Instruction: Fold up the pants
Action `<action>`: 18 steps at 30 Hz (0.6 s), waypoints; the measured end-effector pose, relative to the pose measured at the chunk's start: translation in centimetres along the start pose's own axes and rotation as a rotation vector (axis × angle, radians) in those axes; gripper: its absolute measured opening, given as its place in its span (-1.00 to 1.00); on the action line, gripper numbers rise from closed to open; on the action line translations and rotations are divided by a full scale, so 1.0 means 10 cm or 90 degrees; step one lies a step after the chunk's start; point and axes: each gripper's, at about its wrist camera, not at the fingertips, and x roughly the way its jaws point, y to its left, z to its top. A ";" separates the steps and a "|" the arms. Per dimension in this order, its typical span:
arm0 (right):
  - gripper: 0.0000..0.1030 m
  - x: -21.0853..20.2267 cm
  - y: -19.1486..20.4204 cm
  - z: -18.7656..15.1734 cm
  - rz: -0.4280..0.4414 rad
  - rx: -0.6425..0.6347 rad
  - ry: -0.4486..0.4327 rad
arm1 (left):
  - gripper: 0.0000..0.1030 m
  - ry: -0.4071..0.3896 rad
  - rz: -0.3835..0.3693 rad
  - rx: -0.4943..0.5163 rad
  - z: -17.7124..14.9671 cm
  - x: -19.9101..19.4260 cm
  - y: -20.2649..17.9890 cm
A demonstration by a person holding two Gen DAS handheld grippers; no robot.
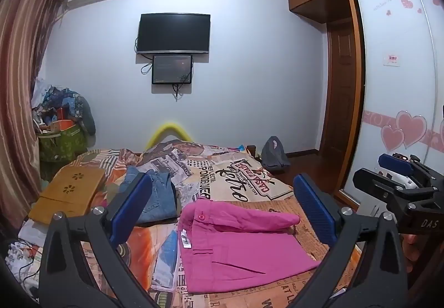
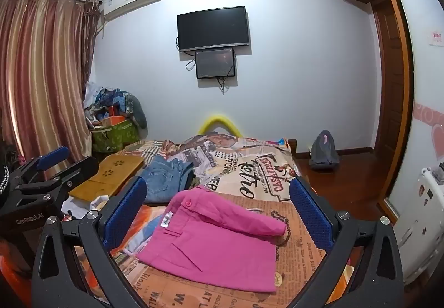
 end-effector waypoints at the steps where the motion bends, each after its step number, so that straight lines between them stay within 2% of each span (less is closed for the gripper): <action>1: 0.99 0.00 0.00 0.00 0.001 0.000 -0.005 | 1.00 0.000 0.003 0.001 0.00 0.00 0.00; 6: 0.99 0.00 0.01 -0.01 0.002 -0.002 -0.003 | 1.00 -0.002 0.006 0.007 -0.01 0.00 -0.11; 18: 0.99 0.02 0.03 -0.01 -0.002 -0.011 0.002 | 1.00 0.001 -0.003 0.007 0.00 0.00 -0.03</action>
